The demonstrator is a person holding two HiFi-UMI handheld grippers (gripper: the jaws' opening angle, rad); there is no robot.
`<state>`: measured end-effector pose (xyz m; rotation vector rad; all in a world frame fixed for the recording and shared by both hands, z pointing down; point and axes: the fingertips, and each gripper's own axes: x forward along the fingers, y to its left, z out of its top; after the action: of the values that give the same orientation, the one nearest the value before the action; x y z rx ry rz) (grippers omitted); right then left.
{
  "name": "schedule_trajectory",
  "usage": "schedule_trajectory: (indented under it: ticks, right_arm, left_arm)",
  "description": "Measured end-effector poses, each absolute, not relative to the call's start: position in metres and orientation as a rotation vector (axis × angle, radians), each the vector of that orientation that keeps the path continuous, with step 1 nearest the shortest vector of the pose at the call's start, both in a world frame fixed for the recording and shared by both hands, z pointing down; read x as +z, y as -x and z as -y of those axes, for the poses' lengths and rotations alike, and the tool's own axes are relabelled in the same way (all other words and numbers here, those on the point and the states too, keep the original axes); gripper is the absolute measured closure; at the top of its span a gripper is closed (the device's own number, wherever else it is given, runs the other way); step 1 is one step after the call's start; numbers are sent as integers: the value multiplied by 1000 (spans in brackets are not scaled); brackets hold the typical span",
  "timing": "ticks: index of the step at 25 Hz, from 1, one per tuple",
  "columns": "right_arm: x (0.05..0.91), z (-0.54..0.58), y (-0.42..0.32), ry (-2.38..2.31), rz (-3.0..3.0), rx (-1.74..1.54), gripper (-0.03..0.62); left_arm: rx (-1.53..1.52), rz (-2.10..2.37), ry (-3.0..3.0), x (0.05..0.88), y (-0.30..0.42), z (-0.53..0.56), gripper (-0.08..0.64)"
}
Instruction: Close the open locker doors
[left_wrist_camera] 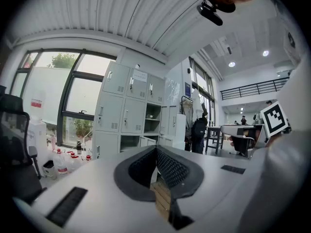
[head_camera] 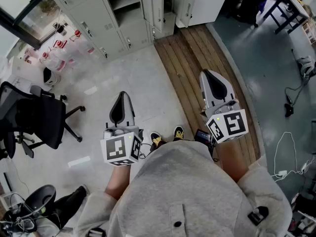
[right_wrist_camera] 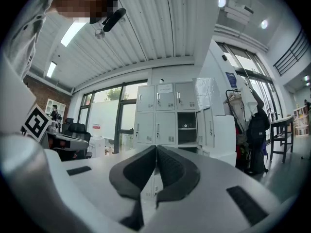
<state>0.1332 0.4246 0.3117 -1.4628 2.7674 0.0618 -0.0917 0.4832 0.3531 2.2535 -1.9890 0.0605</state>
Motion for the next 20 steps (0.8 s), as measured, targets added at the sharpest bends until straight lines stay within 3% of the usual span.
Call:
schedule_trajectory:
  ticks: [20]
  right_arm:
    - [312,-457,-74,1222,-2745,-74,561]
  left_arm:
    - [78,1998,-2216,368,143,-498,549]
